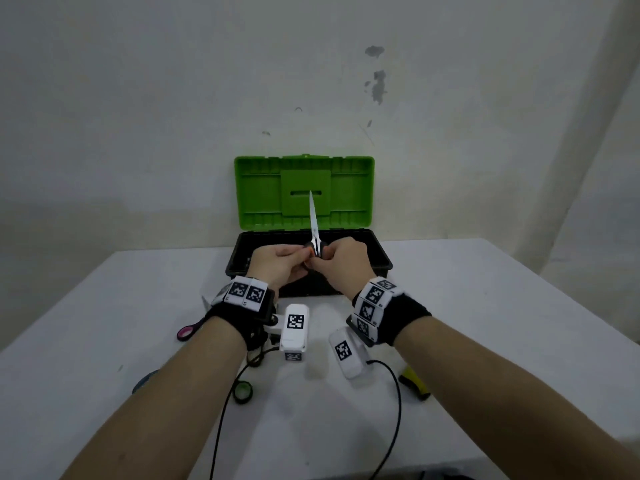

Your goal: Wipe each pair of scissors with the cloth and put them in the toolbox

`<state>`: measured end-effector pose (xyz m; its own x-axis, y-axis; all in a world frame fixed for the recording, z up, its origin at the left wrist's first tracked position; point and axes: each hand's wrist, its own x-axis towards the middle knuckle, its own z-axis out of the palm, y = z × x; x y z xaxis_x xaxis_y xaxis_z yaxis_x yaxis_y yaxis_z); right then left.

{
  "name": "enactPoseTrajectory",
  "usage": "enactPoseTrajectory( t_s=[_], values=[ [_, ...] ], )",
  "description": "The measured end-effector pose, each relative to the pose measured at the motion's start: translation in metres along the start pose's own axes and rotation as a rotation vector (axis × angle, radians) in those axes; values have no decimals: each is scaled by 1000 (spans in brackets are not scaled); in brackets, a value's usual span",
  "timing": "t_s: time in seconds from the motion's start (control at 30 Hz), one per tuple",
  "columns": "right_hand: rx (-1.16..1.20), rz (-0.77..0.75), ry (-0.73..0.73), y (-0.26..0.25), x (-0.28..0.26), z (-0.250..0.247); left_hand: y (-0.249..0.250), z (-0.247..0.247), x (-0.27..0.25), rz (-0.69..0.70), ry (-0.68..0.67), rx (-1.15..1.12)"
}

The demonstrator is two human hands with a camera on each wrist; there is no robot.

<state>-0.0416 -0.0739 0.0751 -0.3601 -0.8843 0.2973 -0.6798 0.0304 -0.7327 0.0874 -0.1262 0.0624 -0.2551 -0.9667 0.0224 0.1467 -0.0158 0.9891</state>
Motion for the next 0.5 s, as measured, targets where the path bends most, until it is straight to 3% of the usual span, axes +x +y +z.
enactPoseTrajectory(
  t_s=[0.13,0.27,0.4,0.5],
  values=[
    [-64,78,34,-15,39,19,13,-19,29,75,-3,136],
    [-194,172,-33,-16,77,35,16,-69,70,144,138,499],
    [-336,248,-97,-17,98,63,1,-107,97,43,205,794],
    [-424,218,-152,-15,107,90,-19,-118,111,-103,181,826]
  ],
)
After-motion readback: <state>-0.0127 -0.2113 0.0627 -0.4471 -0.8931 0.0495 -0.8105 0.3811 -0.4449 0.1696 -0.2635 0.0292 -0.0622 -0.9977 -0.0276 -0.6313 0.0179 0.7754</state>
